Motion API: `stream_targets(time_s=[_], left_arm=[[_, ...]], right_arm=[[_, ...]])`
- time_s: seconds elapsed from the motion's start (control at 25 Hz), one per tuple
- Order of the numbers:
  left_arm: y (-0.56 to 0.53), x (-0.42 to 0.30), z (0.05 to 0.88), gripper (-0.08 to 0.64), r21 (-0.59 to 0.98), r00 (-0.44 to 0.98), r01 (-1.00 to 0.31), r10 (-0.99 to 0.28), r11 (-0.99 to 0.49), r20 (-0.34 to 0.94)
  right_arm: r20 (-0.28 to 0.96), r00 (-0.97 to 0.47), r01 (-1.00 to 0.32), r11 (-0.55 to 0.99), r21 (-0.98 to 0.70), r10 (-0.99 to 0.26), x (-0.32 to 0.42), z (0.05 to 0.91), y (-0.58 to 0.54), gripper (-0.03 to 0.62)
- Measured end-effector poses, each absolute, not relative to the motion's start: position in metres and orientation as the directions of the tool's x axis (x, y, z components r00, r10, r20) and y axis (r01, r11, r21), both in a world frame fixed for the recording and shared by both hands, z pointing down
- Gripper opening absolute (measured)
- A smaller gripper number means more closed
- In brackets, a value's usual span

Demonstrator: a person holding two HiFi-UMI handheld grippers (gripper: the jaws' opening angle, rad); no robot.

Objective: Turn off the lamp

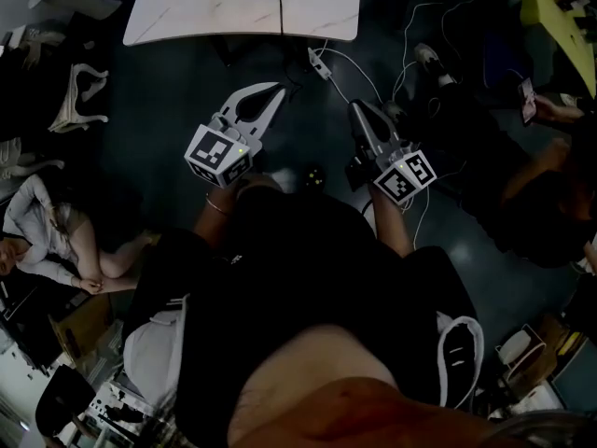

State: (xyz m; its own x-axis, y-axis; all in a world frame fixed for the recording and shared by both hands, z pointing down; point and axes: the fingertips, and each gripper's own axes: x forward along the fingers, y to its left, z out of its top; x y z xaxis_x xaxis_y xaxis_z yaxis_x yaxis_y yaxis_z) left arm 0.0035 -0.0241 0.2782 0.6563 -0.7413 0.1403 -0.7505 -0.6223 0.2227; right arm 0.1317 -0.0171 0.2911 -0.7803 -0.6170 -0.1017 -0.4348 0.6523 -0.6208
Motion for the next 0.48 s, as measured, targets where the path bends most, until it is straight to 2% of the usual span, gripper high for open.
stream_targets(time_s=[0.48], left_arm=[[-0.089, -0.036, 0.327, 0.008, 0.207, 0.729, -0.684, -0.661, -0.699, 0.178]], right_arm=[[-0.062, -0.698, -0.539, 0.58, -0.611, -0.713, 0.093, 0.319, -0.048, 0.001]])
